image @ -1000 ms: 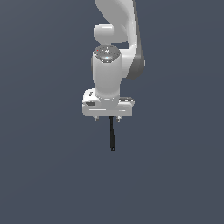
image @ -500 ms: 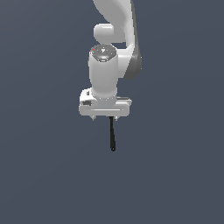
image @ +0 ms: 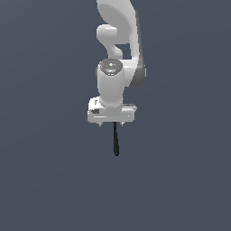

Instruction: Pick up the object and move it to a goal position.

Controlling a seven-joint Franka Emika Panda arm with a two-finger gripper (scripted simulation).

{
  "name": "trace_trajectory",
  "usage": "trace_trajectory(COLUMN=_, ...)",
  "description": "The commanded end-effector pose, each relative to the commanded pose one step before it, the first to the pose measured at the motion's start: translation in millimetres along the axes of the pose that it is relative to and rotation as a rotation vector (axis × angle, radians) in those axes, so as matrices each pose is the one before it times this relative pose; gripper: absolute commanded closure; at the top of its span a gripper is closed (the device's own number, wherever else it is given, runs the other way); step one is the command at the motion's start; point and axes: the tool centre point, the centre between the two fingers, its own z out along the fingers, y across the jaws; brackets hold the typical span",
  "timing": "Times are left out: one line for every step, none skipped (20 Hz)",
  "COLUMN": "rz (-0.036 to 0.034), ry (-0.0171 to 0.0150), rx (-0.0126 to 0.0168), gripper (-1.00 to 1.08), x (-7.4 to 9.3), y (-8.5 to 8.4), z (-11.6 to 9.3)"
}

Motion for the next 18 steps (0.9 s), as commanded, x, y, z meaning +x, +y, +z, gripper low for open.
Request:
trace_trajectory(rz=-0.01777, ry=-0.00682, rx=0.00546, gripper=-0.92, x=-9.56, y=-6.69, z=18.00)
trace_trajectory(rz=-0.00811, ry=-0.00280, rx=0.00254, gripper=-0.92, x=-4.51, y=-3.07, z=8.08)
trace_trajectory(rz=-0.00769, ry=-0.00265, rx=0.00243, gripper=-0.92, x=-4.40, y=-2.92, z=7.61)
trace_trajectory(rz=-0.00709, ry=-0.00246, rx=0.00227, gripper=-0.92, x=-4.17, y=-2.72, z=6.97)
trace_trajectory(rz=-0.00647, ry=-0.00225, rx=0.00209, gripper=-0.92, x=-3.91, y=-2.50, z=6.33)
trace_trajectory(rz=-0.00591, ry=-0.00206, rx=0.00192, gripper=-0.92, x=-3.63, y=-2.30, z=5.73)
trace_trajectory(rz=-0.00532, ry=-0.00186, rx=0.00174, gripper=-0.92, x=-3.34, y=-2.08, z=5.13)
trace_trajectory(rz=-0.00474, ry=-0.00166, rx=0.00156, gripper=-0.92, x=-3.03, y=-1.86, z=4.54)
trace_trajectory(rz=-0.00415, ry=-0.00145, rx=0.00138, gripper=-0.92, x=-2.70, y=-1.64, z=3.97)
trace_trajectory(rz=-0.00363, ry=-0.00127, rx=0.00121, gripper=-0.92, x=-2.36, y=-1.44, z=3.42)
trace_trajectory(rz=-0.00304, ry=-0.00107, rx=0.00102, gripper=-0.92, x=-2.02, y=-1.21, z=2.88)
trace_trajectory(rz=-0.00248, ry=-0.00087, rx=0.00083, gripper=-0.92, x=-1.66, y=-0.99, z=2.34)
trace_trajectory(rz=-0.00186, ry=-0.00065, rx=0.00063, gripper=-0.92, x=-1.30, y=-0.74, z=1.80)
trace_trajectory(rz=-0.00139, ry=-0.00049, rx=0.00047, gripper=-0.92, x=-0.93, y=-0.56, z=1.29)
trace_trajectory(rz=-0.00088, ry=-0.00031, rx=0.00030, gripper=-0.92, x=-0.56, y=-0.36, z=0.78)
trace_trajectory(rz=0.00000, ry=0.00000, rx=0.00000, gripper=-0.92, x=-0.21, y=0.04, z=0.20)
trace_trajectory(rz=0.00112, ry=-0.00076, rx=-0.00027, gripper=-0.92, x=0.77, y=0.30, z=-1.02)
trace_trajectory(rz=0.00000, ry=0.00000, rx=0.00000, gripper=-0.92, x=-0.02, y=0.00, z=0.34)
